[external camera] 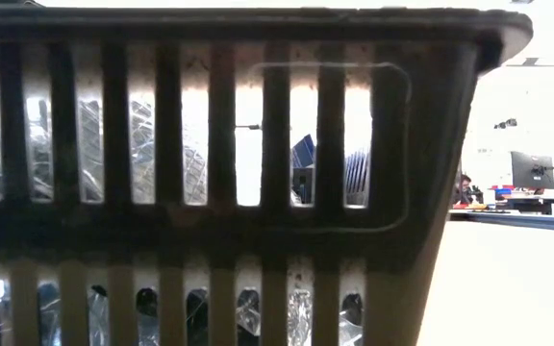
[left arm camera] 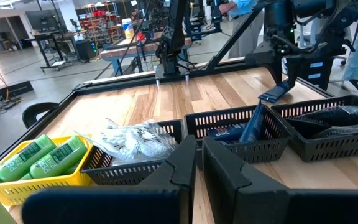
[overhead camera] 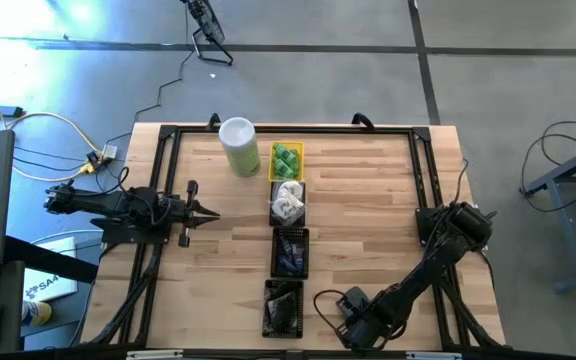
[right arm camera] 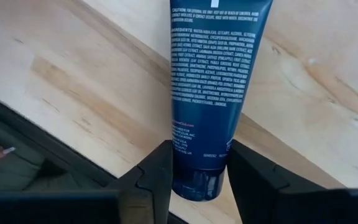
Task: Pick & Place Travel size toiletries
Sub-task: Put the dark blue bottle into the middle black basket
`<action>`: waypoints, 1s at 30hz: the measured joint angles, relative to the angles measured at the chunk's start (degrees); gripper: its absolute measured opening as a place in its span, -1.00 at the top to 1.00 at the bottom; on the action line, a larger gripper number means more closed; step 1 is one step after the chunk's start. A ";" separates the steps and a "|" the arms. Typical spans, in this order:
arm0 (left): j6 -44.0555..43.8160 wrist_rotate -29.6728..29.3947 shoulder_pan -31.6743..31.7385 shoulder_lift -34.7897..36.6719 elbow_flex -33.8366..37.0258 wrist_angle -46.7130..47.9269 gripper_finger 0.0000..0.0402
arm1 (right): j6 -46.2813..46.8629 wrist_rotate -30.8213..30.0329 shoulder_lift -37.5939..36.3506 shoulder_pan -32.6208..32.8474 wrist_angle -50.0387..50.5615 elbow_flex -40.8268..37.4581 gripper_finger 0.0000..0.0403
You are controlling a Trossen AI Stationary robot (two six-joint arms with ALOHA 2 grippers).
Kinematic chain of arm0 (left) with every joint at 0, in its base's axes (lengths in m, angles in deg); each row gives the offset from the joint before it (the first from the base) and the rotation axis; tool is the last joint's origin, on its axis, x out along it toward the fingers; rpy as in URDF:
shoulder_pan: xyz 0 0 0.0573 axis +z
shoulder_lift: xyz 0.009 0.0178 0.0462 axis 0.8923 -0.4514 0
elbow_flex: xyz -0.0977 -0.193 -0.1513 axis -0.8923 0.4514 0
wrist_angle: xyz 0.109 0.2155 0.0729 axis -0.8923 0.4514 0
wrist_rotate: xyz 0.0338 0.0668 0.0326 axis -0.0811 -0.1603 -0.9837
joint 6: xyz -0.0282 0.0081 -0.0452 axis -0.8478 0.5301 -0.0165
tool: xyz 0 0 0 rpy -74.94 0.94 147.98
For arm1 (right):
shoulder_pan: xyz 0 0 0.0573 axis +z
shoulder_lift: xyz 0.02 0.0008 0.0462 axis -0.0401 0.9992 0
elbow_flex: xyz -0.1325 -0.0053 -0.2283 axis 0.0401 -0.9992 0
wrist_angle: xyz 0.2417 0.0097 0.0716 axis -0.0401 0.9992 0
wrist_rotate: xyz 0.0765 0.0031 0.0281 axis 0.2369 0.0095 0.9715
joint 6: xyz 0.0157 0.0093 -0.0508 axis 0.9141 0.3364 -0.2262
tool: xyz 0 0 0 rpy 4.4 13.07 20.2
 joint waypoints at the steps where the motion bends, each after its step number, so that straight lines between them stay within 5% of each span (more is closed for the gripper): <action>1: 0.00 0.01 -0.01 0.00 0.00 0.00 0.88 | 0.00 -0.04 -0.13 0.00 -0.13 0.00 0.37; 11: 0.00 0.01 0.01 0.00 0.00 -0.02 0.88 | -1.87 -4.55 -3.17 -0.13 -0.83 0.04 0.38; 22: 0.00 0.00 0.01 0.00 0.00 -0.02 0.88 | -8.57 -24.76 -9.90 -2.19 -1.66 0.04 0.38; 30: 0.00 0.01 0.01 0.00 0.00 0.00 0.88 | -17.24 -25.44 -9.94 -10.12 -2.29 0.04 0.37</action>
